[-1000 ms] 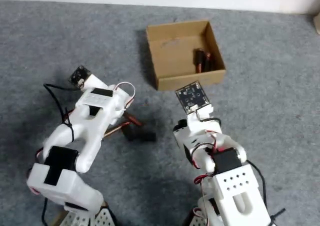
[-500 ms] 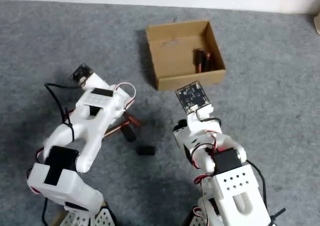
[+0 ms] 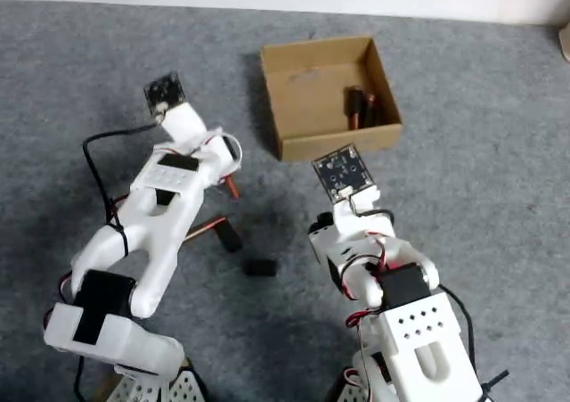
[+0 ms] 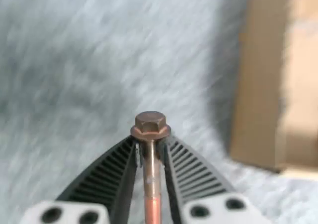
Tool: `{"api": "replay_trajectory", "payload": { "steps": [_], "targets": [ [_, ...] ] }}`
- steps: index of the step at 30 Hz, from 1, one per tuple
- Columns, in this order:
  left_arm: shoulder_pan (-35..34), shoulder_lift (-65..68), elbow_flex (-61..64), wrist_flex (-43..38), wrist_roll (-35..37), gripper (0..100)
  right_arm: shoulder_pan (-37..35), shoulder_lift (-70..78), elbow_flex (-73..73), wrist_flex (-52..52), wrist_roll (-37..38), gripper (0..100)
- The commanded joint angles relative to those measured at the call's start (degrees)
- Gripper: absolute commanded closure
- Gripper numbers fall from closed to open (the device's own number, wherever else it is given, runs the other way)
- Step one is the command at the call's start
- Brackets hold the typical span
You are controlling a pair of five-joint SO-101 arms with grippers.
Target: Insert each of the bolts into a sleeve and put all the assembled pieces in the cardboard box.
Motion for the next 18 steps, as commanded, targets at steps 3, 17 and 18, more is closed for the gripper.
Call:
{"api": "replay_trajectory", "payload": {
  "steps": [3, 17, 18],
  "targets": [
    [3.9, -5.5, -10.7, -3.1, -11.8, 100, 0.2, -0.3, 2.4, -5.6, 0.6, 99.3],
    [7.4, -61.1, 7.4, 13.8, -41.5, 100, 0.1, -19.5, 12.1, -10.1, 0.4, 99.3],
    [7.4, -66.9, 9.9, 15.1, -41.4, 100, 0.1, -23.9, 13.8, -10.0, 0.4, 99.3]
  ]
}}
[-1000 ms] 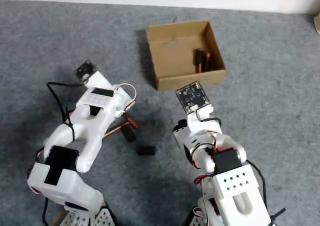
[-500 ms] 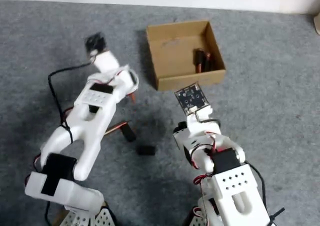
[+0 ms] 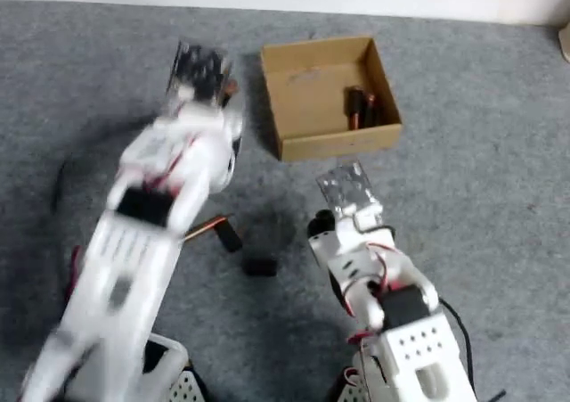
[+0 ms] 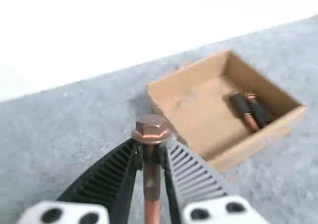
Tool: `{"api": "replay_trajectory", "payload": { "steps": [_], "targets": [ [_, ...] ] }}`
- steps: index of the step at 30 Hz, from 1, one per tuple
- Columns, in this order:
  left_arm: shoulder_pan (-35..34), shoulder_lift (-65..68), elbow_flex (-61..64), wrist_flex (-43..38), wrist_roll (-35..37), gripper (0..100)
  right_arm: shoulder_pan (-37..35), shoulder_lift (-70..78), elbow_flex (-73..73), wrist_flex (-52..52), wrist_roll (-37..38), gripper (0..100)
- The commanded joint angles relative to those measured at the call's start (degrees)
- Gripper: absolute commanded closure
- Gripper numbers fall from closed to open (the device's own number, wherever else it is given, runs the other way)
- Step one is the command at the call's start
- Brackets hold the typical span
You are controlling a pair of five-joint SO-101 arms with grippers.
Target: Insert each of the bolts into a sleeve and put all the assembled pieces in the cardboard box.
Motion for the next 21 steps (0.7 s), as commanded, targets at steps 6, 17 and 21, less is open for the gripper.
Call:
{"api": "replay_trajectory", "payload": {
  "steps": [6, 17, 21],
  "targets": [
    [2.9, -48.5, 18.9, 8.0, -0.8, 100, -4.3, -32.1, 9.7, 5.7, 0.3, 99.3],
    [10.2, -55.8, 38.8, -20.8, 10.7, 100, -12.4, -30.6, 7.5, -3.0, 0.3, 99.3],
    [11.5, -55.5, 37.8, -24.2, 14.0, 100, -12.4, -30.6, 7.3, -7.4, 0.3, 99.3]
  ]
}}
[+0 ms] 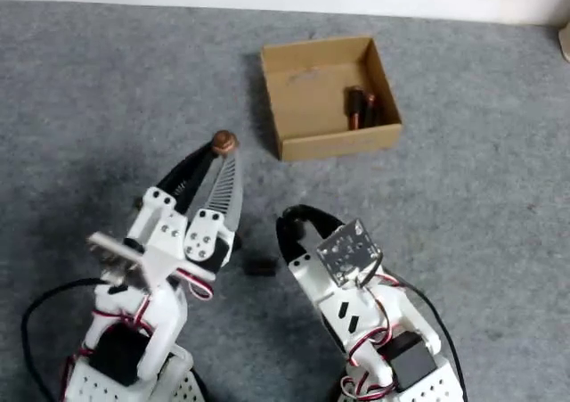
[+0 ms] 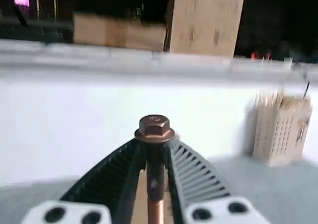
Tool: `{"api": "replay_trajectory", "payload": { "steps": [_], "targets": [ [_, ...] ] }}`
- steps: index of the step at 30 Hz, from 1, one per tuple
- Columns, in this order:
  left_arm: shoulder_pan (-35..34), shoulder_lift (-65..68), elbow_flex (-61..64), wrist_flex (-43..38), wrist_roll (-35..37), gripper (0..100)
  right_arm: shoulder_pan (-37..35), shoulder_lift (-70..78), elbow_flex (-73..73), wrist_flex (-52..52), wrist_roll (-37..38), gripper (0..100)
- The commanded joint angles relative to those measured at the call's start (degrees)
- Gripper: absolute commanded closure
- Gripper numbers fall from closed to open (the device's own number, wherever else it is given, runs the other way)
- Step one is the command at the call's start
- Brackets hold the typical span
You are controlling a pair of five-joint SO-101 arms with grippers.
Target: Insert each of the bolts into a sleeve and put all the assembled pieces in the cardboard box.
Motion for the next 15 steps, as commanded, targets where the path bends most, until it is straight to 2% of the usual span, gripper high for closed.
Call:
{"api": "replay_trajectory", "payload": {
  "steps": [1, 5, 15],
  "targets": [
    [3.0, -0.2, -1.8, -3.3, 5.6, 100, -0.6, -0.6, -2.3, -4.3, 0.2, 99.3],
    [5.1, 0.0, -2.2, -1.6, 12.9, 100, -0.2, -0.6, -2.2, -4.2, -3.6, 99.3],
    [10.4, 5.1, -0.9, -1.4, 14.2, 100, -2.4, -0.6, -5.0, -4.4, -4.4, 99.3]
  ]
}}
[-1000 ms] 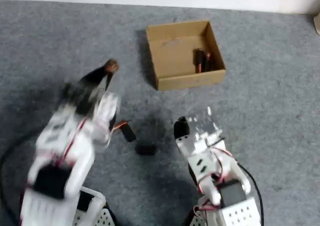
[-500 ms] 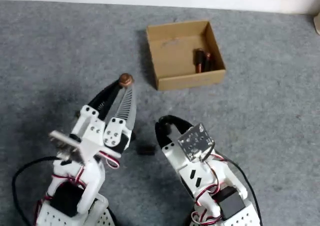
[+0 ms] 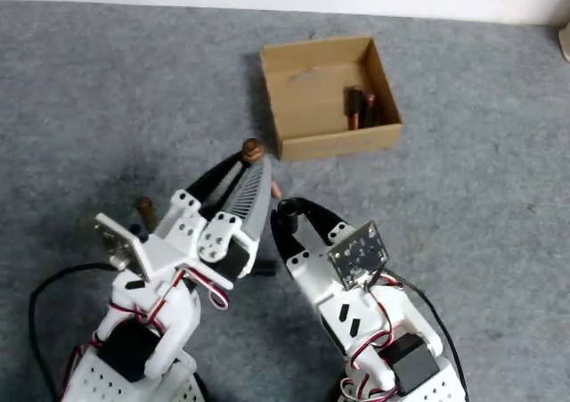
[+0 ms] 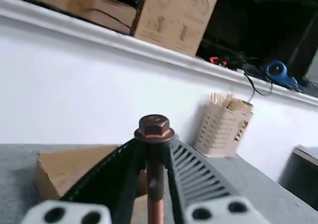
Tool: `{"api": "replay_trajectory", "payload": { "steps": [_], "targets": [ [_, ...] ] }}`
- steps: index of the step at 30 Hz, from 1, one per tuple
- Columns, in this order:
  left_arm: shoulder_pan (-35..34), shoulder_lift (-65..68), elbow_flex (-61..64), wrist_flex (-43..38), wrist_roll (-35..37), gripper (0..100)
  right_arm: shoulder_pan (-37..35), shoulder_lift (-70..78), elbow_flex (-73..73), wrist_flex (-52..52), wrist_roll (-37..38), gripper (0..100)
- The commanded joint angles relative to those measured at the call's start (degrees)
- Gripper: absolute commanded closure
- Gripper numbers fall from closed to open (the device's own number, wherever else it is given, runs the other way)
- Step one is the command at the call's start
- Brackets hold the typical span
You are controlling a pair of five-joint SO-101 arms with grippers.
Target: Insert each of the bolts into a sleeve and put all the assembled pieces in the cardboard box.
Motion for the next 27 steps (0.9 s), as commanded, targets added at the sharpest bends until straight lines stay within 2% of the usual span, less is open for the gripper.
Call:
{"api": "replay_trajectory", "payload": {
  "steps": [1, 7, 27],
  "targets": [
    [2.9, 0.3, -0.6, -0.3, 1.1, 100, -0.6, -0.5, -3.1, -2.2, -0.6, 99.3],
    [3.3, 0.6, -0.4, -0.2, 0.9, 100, -0.5, -0.5, -2.9, -2.0, -0.5, 99.3],
    [3.0, 0.0, 13.6, -0.4, 0.7, 100, -0.5, -0.5, 0.8, -2.0, -0.4, 99.3]
  ]
}}
